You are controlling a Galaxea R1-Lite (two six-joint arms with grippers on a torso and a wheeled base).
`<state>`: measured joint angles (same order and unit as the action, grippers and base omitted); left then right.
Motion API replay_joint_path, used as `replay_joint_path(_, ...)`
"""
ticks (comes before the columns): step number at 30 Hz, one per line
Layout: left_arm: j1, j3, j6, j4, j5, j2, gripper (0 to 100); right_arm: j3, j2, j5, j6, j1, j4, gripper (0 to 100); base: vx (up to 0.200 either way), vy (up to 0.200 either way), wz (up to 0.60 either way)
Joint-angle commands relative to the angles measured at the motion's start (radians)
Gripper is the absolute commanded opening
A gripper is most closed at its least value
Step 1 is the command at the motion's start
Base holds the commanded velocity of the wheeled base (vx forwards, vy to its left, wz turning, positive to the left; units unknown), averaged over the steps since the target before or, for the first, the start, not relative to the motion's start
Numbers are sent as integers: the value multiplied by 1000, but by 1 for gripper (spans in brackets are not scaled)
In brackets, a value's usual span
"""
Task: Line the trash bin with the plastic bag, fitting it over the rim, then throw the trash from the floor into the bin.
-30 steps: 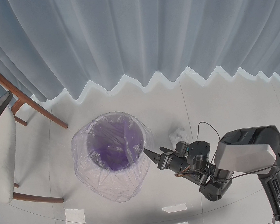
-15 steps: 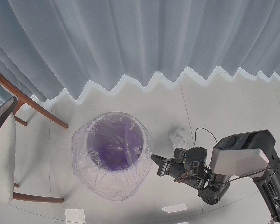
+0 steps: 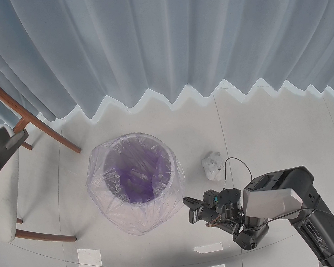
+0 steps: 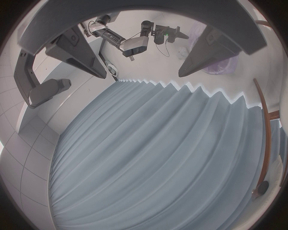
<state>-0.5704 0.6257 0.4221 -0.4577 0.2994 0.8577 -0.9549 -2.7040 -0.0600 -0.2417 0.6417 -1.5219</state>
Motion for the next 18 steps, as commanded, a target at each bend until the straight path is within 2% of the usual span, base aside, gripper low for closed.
replay_joint_path(1, 15, 40, 7, -1, -2, 15, 100, -73, -26, 62, -4, -25, 29, 0, 0, 0, 0)
replay_joint_path(6, 15, 57, 67, -3, 11, 14, 100, -79, -28, 66, -8, -34, 31, 0, 0, 0, 0)
replay_joint_path(7, 15, 57, 67, -3, 11, 14, 100, -79, -28, 66, -8, -34, 31, 100, 0, 0, 0)
replay_joint_path(8, 15, 65, 145, -10, 41, 9, 100, -77, -28, 65, -22, -31, -7, 100, 0, 0, 0)
replay_joint_path(11, 17, 74, 196, -19, 70, 0, 100, -51, 0, 63, -62, -27, -49, 100, 0, 0, 0)
replay_joint_path(14, 30, 77, 222, -33, 103, -22, 100, 15, 69, 63, -85, -17, -49, 100, 0, 0, 0)
replay_joint_path(16, 80, 75, 227, -38, 149, -37, 100, 131, 161, 55, -126, 12, -49, 100, 0, 0, 0)
replay_joint_path(18, 89, 71, 228, -35, 176, -40, 100, 219, 236, 49, -159, 36, -49, 100, 0, 0, 0)
